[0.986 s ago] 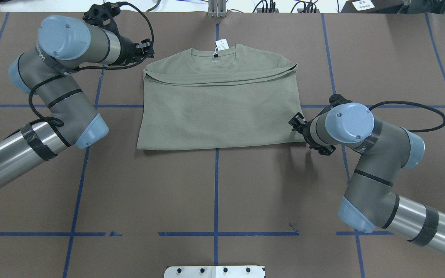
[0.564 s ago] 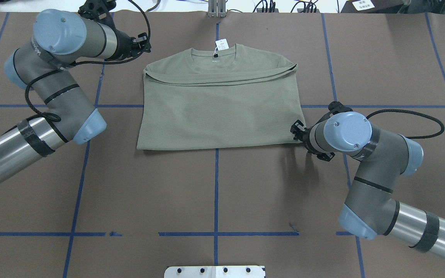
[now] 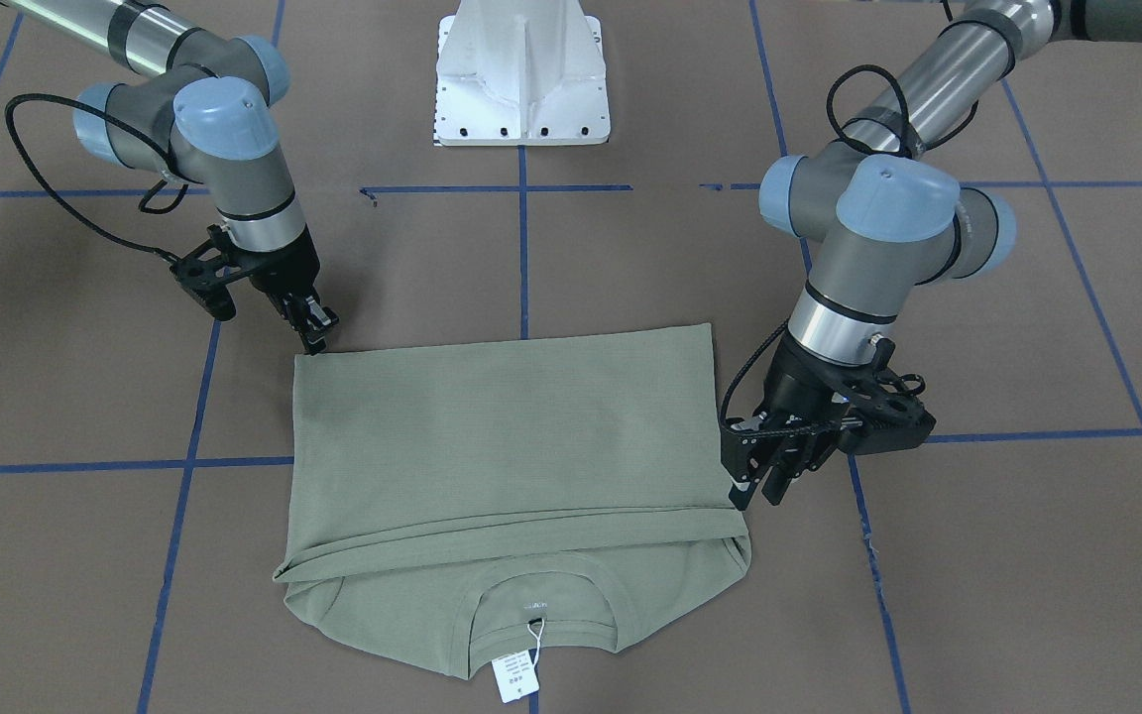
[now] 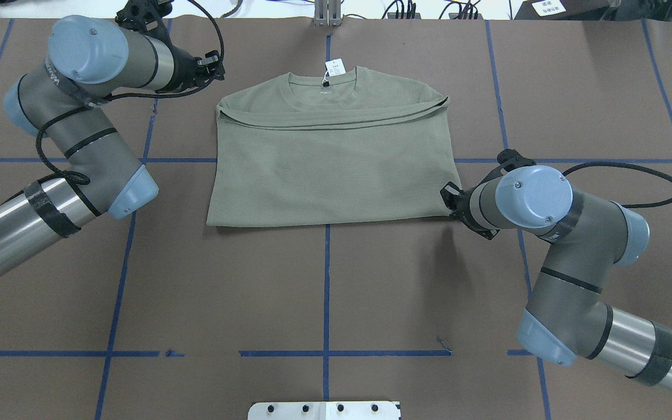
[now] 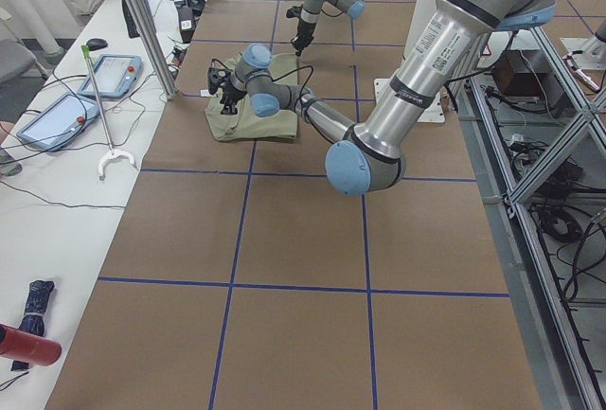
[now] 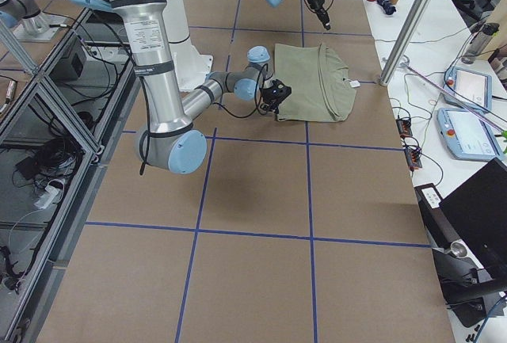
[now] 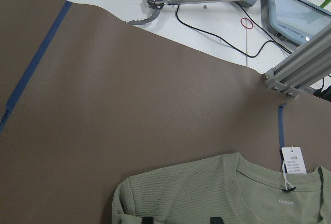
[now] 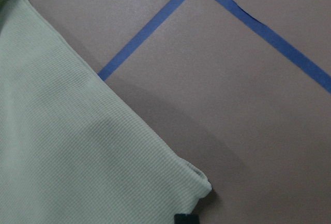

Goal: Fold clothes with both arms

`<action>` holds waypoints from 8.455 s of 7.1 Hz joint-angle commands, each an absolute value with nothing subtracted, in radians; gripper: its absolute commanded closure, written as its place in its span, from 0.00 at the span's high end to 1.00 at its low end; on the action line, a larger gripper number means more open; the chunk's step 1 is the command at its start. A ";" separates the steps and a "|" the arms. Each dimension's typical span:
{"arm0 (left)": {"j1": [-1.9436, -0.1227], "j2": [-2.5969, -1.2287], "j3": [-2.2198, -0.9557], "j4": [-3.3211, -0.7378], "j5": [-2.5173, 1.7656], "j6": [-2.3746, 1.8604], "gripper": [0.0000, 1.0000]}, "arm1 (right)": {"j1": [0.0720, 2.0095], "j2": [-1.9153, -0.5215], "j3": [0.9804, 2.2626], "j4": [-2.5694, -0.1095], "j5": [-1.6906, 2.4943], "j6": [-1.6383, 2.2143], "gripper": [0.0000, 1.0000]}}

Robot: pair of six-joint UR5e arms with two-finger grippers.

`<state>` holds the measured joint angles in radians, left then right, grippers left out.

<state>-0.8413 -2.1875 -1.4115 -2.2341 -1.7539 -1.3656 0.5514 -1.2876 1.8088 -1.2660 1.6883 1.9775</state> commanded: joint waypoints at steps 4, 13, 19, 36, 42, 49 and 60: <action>-0.838 -2.177 -1.408 -2.243 -1.756 -1.367 0.47 | 0.572 -1.289 1.829 -1.361 1.678 1.968 0.55; -0.834 -2.178 -1.410 -2.240 -1.755 -1.374 0.47 | 0.601 -1.221 1.730 -1.362 1.715 1.970 0.00; -0.830 -2.177 -1.434 -2.238 -1.762 -1.405 0.47 | 0.565 -1.348 1.967 -1.452 1.786 1.979 0.00; -0.483 -1.968 -1.704 -2.230 -1.850 -1.813 0.60 | 0.537 -1.344 2.252 -1.787 1.779 1.844 1.00; -0.483 -1.962 -1.667 -2.221 -1.847 -1.812 0.55 | 0.534 -1.341 2.247 -1.787 1.779 1.845 1.00; -0.602 -1.979 -1.628 -2.166 -1.767 -1.595 0.00 | 0.534 -1.315 2.226 -1.789 1.776 1.848 1.00; -0.873 -2.602 -0.664 -2.588 -1.773 -1.422 0.37 | 0.519 -1.116 1.995 -1.723 1.770 1.812 1.00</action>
<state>-0.8671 -2.5939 -0.6710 -2.5818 -1.7705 -1.4278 0.5226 -1.1748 2.0887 -1.7710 1.7697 1.8392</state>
